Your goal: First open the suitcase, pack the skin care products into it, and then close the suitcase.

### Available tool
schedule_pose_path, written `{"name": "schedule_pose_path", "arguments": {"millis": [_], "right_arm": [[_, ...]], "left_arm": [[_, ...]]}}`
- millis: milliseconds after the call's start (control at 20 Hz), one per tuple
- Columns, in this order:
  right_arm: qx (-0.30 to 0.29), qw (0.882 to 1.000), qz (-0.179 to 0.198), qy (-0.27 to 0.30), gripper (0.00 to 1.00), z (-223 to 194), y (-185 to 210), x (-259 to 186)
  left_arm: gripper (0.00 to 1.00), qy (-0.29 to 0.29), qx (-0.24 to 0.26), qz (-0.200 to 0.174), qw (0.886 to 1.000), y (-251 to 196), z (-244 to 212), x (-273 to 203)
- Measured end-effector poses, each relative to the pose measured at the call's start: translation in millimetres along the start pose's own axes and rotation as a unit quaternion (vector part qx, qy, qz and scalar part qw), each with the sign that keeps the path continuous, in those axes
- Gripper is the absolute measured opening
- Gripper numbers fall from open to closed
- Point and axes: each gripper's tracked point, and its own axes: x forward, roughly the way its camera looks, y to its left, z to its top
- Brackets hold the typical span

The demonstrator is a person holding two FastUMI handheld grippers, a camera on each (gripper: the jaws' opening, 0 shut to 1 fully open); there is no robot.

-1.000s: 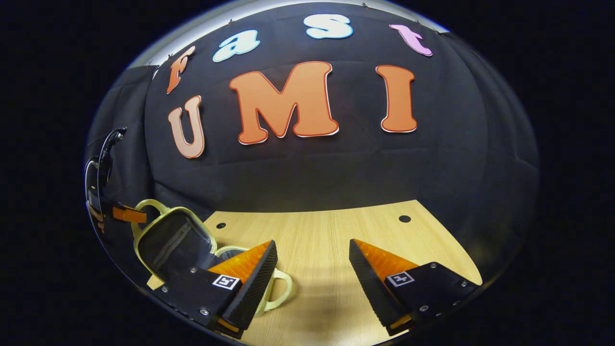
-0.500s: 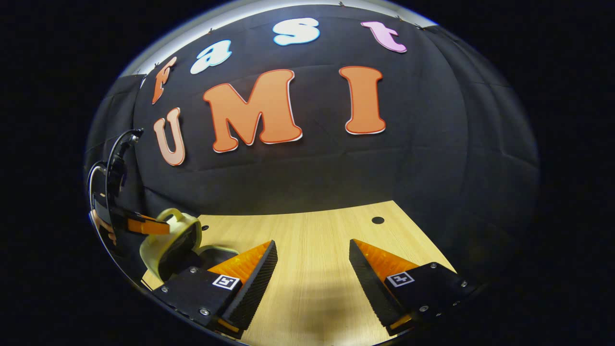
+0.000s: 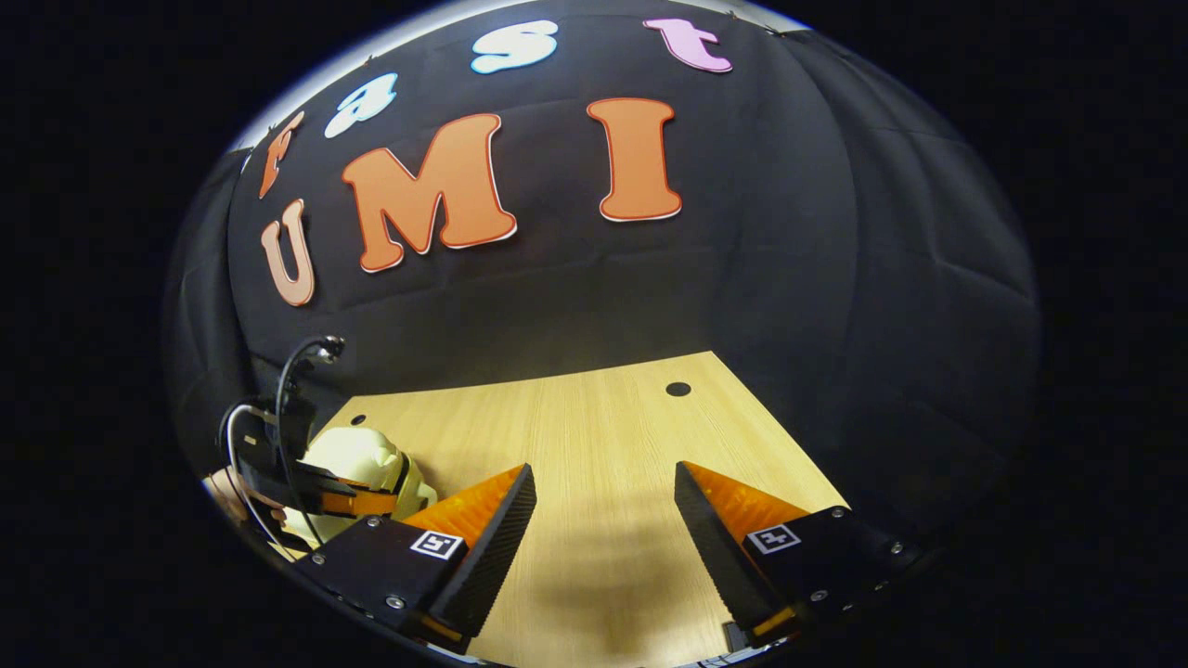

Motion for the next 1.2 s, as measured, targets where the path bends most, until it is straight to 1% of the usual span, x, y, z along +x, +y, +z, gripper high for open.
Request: {"name": "schedule_pose_path", "arguments": {"millis": [50,200,250,350,450,600,650,700,750,800,850,900,950,1050,1100,1200], "right_arm": [[-0.001,1.000,0.001,0.004,0.95,-3,-2,0],[-0.004,1.000,0.007,0.010,0.96,-7,-2,-1],[-0.006,1.000,0.009,0.010,0.96,-7,-2,-2],[-0.007,1.000,0.016,0.010,0.96,-5,1,-3],[-0.009,1.000,0.024,0.007,0.96,-1,3,-4],[-0.022,0.999,0.037,-0.002,0.96,6,2,-7],[-0.026,0.999,0.042,-0.004,0.96,8,2,-7],[-0.032,0.998,0.050,-0.007,0.96,11,3,-6],[-0.038,0.998,0.055,-0.010,0.95,14,2,-6],[-0.043,0.997,0.059,-0.015,0.96,16,1,-7],[-0.047,0.997,0.063,-0.018,0.96,18,1,-5],[-0.051,0.996,0.066,-0.022,0.96,21,1,-5],[-0.052,0.996,0.065,-0.030,0.95,25,0,-6],[-0.051,0.994,0.079,-0.049,0.96,36,9,-9],[-0.049,0.994,0.083,-0.060,0.96,42,12,-11],[-0.052,0.991,0.088,-0.088,0.96,52,20,-15]], "left_arm": [[0.06,0.006,0.009,0.007,1.000,-1,-4,10],[0.06,0.011,0.057,0.042,0.997,-1,3,26],[0.06,0.015,0.063,0.049,0.997,-1,6,30],[0.11,0.021,0.057,0.052,0.997,-5,10,36],[0.24,0.022,0.024,0.045,0.998,-15,14,40],[0.87,-0.016,-0.025,0.047,0.998,-30,39,30],[1.00,-0.040,-0.038,0.048,0.997,-36,55,21],[1.00,-0.071,-0.051,0.055,0.995,-41,73,12],[1.00,-0.106,-0.065,0.063,0.990,4,56,-32],[1.00,-0.142,-0.077,0.069,0.984,-26,96,-66],[1.00,-0.180,-0.089,0.075,0.977,-26,114,-73],[1.00,-0.220,-0.100,0.079,0.967,-24,127,-93],[1.00,-0.260,-0.112,0.085,0.955,-21,138,-117],[1.00,-0.330,-0.131,0.092,0.930,-16,157,-167],[0.99,-0.356,-0.141,0.092,0.919,-15,160,-178],[0.97,-0.393,-0.156,0.084,0.902,-16,169,-211]]}}
